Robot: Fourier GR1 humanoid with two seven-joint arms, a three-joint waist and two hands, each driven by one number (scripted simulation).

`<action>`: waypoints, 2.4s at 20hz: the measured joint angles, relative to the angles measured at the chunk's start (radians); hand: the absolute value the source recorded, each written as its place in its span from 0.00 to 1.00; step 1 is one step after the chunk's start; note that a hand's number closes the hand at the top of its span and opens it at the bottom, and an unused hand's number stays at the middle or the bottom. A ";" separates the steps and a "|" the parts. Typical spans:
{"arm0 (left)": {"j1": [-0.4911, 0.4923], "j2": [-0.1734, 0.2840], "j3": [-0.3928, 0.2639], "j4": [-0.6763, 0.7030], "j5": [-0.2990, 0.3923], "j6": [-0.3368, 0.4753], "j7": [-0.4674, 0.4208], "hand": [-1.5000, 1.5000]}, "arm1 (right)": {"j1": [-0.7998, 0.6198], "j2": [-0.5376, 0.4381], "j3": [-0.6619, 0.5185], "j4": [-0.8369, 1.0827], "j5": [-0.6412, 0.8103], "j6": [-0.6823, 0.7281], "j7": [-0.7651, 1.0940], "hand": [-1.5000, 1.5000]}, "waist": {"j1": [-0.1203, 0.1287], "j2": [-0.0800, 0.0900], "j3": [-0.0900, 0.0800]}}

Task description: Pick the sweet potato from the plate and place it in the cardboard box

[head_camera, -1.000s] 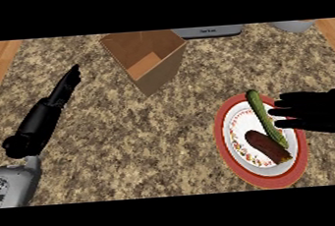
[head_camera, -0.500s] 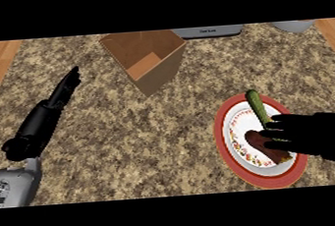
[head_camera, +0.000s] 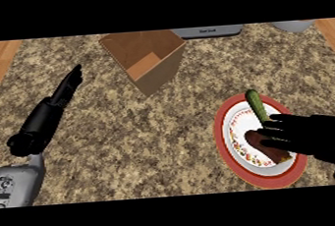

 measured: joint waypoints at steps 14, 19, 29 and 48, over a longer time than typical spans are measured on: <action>0.004 -0.046 0.037 0.002 -0.048 -0.039 -0.012 0.50 | -0.044 0.204 0.012 0.154 0.244 -0.029 -0.023 0.00 | 0.004 0.001 0.000; 0.004 -0.049 0.058 0.003 -0.061 -0.057 -0.018 0.50 | -0.016 0.235 0.007 0.182 0.298 -0.046 -0.057 0.00 | 0.003 0.001 0.000; 0.000 -0.080 0.077 -0.004 -0.084 -0.069 -0.006 0.50 | -0.067 0.338 -0.023 0.341 0.426 -0.107 -0.064 0.00 | 0.005 0.001 0.000; 0.021 -0.101 0.096 -0.022 -0.112 -0.097 -0.015 0.50 | -0.091 0.444 -0.068 0.477 0.465 -0.363 -0.278 1.00 | 0.002 -0.004 -0.008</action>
